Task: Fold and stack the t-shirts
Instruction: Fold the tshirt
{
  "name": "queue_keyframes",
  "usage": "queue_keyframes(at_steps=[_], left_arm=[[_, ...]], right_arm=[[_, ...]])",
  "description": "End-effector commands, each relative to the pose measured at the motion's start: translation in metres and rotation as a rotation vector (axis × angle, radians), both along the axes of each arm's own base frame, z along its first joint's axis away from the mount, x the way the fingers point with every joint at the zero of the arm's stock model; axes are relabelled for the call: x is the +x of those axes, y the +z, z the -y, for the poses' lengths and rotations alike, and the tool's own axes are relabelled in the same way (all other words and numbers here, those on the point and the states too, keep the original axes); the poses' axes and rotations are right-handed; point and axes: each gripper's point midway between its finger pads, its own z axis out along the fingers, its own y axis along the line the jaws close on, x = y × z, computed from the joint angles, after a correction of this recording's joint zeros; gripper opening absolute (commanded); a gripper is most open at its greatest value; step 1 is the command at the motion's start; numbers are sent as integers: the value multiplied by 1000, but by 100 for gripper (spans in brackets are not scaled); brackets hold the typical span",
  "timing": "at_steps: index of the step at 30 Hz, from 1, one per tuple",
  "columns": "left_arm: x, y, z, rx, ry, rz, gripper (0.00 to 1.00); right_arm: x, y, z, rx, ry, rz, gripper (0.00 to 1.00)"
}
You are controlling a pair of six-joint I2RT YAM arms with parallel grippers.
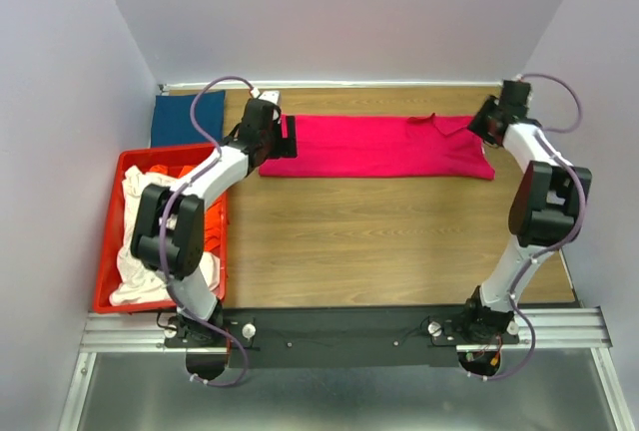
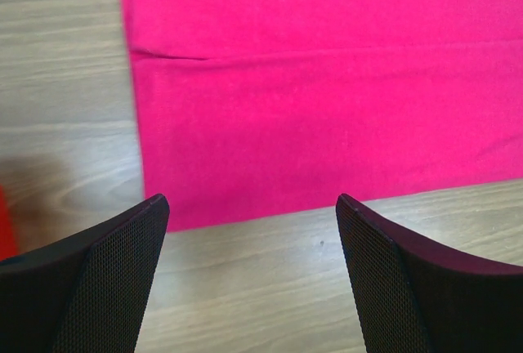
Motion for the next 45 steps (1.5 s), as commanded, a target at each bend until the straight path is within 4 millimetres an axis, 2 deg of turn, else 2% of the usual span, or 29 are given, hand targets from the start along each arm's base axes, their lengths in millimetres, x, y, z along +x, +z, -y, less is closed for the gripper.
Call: queue_keyframes(at_steps=[1,2,5,7,10,11,13,16,18,19,22,23,24,26,27,29,30,31,32,33,34,35,37,38,39,40,41,42,45], left_arm=[[4,-26,21,-22,-85,-118,91],[3,-46,21,-9,-90,-171,91],[6,-70,22,-6,-101,-242,90],[4,-83,19,-2,-96,-284,89],[-2,-97,9,3,-75,-328,89],[-9,-105,3,7,-66,-360,89],[-17,-110,-3,21,-65,-389,89],[-42,-118,-14,38,-60,-436,89],[-64,-122,-22,43,-51,-456,89],[-82,-133,-27,50,-47,-491,89],[-100,-129,-35,47,-32,-478,89],[-118,-138,-42,57,-24,-509,89],[-120,-130,-43,53,-17,-485,89],[-132,-130,-48,48,1,-485,89],[-128,-117,-47,33,6,-441,89],[-127,-106,-47,20,17,-404,89],[-122,-90,-46,7,19,-351,89],[-119,-82,-45,-1,24,-326,90],[-112,-68,-43,-15,22,-276,90],[-109,-60,-42,-21,18,-254,90],[-103,-46,-37,-34,5,-207,90],[-99,-41,-34,-38,1,-191,90],[-92,-23,-29,-57,-11,-134,91],[-85,-5,-23,-79,-27,-78,91],[-83,2,-20,-89,-33,-54,91],[-80,11,-19,-98,-37,-24,91],[-74,29,-16,-119,-48,36,91],[-72,38,-14,-124,-54,67,91],[-65,68,-16,-112,-69,184,91]], right_arm=[[-19,-19,-10,291,36,57,47],[-24,-25,-1,322,15,61,46],[-37,-47,13,425,-30,66,45],[-49,-65,15,505,-62,59,43],[-60,-79,31,532,-119,60,43],[-68,-90,37,535,-154,40,43],[-76,-97,44,536,-193,25,43],[-91,-107,54,537,-259,3,43],[-99,-106,59,521,-289,4,43],[-103,-107,62,505,-309,-3,43],[-115,-103,64,464,-327,-14,43],[-119,-103,68,442,-345,-18,43],[-122,-101,69,423,-343,-20,43],[-128,-95,72,390,-353,-16,43],[-129,-91,73,375,-351,-8,43],[-127,-73,76,346,-343,34,44],[-126,-66,76,336,-329,48,44],[-124,-57,76,329,-319,70,44],[-118,-38,76,306,-292,115,45],[-113,-28,70,298,-260,134,46],[-103,-11,59,290,-198,171,47],[-102,-10,55,304,-180,173,47],[-86,8,30,329,-76,205,47],[-81,13,15,362,-10,210,47],[-71,16,-6,378,52,208,47],[-66,17,-17,389,82,207,47],[-62,18,-28,392,111,202,47],[-56,18,-48,389,160,196,47],[-38,16,-72,323,219,193,47]])
